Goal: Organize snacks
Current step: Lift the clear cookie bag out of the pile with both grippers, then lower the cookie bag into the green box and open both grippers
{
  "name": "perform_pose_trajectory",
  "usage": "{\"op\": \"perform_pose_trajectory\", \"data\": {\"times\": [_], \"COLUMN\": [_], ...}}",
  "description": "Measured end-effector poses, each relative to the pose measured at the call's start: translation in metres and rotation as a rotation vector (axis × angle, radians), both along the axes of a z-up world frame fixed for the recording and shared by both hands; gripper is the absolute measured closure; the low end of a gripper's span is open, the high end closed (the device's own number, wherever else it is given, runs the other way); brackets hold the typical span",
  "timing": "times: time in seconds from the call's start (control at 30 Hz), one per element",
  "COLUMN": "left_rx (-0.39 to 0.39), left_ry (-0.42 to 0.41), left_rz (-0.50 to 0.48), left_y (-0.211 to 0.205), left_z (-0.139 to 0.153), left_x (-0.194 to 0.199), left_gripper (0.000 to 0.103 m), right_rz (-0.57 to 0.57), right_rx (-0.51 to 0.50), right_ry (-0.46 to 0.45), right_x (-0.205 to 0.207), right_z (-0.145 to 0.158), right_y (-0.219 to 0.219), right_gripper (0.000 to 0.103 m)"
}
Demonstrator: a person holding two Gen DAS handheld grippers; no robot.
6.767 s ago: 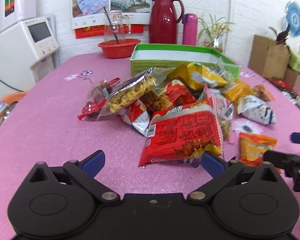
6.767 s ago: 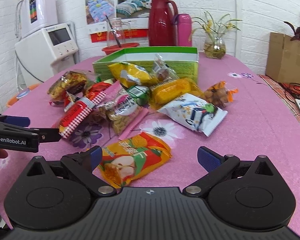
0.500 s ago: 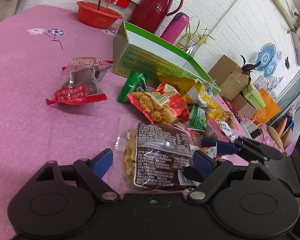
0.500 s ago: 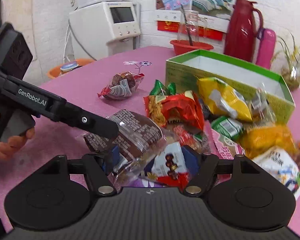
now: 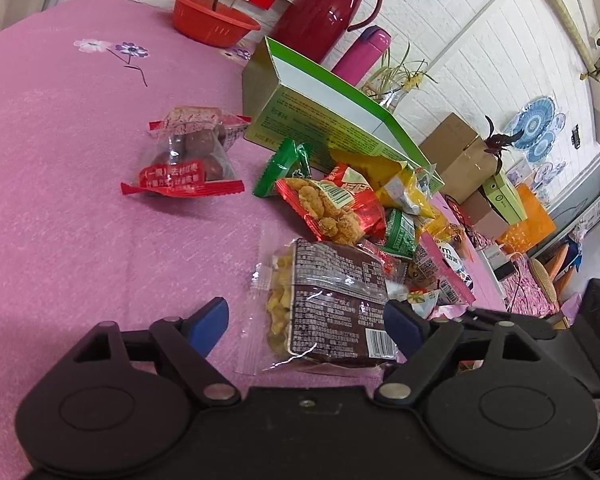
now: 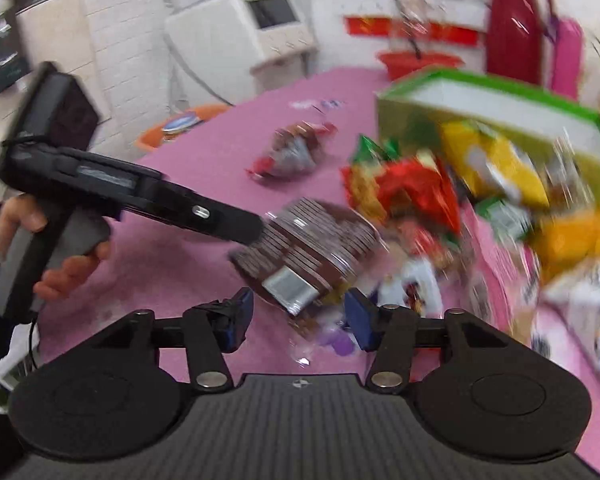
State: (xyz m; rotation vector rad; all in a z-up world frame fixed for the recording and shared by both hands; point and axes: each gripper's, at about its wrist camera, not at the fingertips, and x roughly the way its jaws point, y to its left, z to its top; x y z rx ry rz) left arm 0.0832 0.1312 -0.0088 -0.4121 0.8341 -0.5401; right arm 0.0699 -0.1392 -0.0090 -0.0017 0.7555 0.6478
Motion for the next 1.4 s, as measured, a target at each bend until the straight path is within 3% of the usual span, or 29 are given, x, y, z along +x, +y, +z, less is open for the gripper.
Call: {"op": "perform_pose_trajectory", "data": {"times": [0.1,0.27,0.37,0.57,0.63,0.7,0.73,0.77,0.8,0.83,0.87,0.9,0.93,1.03,1.2,1.4], "left_rx": [0.010,0.012,-0.005,-0.031,-0.051,-0.047,-0.036,-0.022,-0.027,-0.040,-0.037,-0.041,-0.053,-0.104,-0.120,-0.137], "left_ry": [-0.002,0.005,0.013,0.020,0.015,0.002,-0.009,-0.018,-0.007,-0.003,-0.004,0.003,0.017,0.038,-0.082,-0.197], "left_rz": [-0.025,-0.056,-0.072,-0.076,-0.081,-0.085,-0.085,-0.085,-0.098,-0.080,-0.071,-0.058,-0.049,-0.037,-0.031,-0.029], "left_y": [-0.005,-0.008,-0.008,-0.007,-0.008,-0.012,-0.016,-0.019,-0.023,-0.023,-0.023,-0.022,-0.019,-0.015,-0.021,-0.035], "left_z": [0.000,-0.001,-0.002,-0.003,-0.004,-0.004,-0.004,-0.004,-0.006,-0.007,-0.008,-0.009,-0.010,-0.010,0.026,0.066], "left_x": [0.003,0.008,0.009,0.013,0.015,0.016,0.016,0.015,0.016,0.015,0.015,0.015,0.015,0.013,0.010,0.041], "left_gripper": [0.015,0.015,0.015,0.011,0.000,0.000,0.001,0.029,0.063,0.063,0.075,0.095,0.103,0.103,0.103,0.103], "right_rz": [-0.077,-0.090,-0.121,-0.083,-0.114,-0.139,-0.139,-0.139,-0.147,-0.145,-0.148,-0.149,-0.147,-0.145,-0.127,-0.140], "right_rx": [0.152,0.227,0.353,0.378,0.411,0.417,0.433,0.449,0.452,0.448,0.439,0.424,0.410,0.396,0.401,0.390], "right_ry": [0.094,0.114,0.169,0.178,0.205,0.219,0.228,0.245,0.255,0.256,0.252,0.243,0.230,0.199,0.056,-0.106], "right_x": [0.008,0.011,0.013,0.013,0.017,0.021,0.023,0.025,0.026,0.025,0.024,0.024,0.022,0.019,0.020,0.049], "right_z": [-0.007,-0.013,-0.020,-0.019,-0.021,-0.024,-0.025,-0.027,-0.027,-0.026,-0.025,-0.022,-0.020,-0.010,0.022,0.058], "right_y": [-0.018,-0.020,-0.027,-0.027,-0.029,-0.030,-0.031,-0.032,-0.032,-0.033,-0.033,-0.033,-0.033,-0.035,-0.042,-0.045], "right_gripper": [0.020,0.020,0.011,0.009,0.016,0.043,0.045,0.048,0.052,0.052,0.053,0.053,0.053,0.053,0.053,0.052]}}
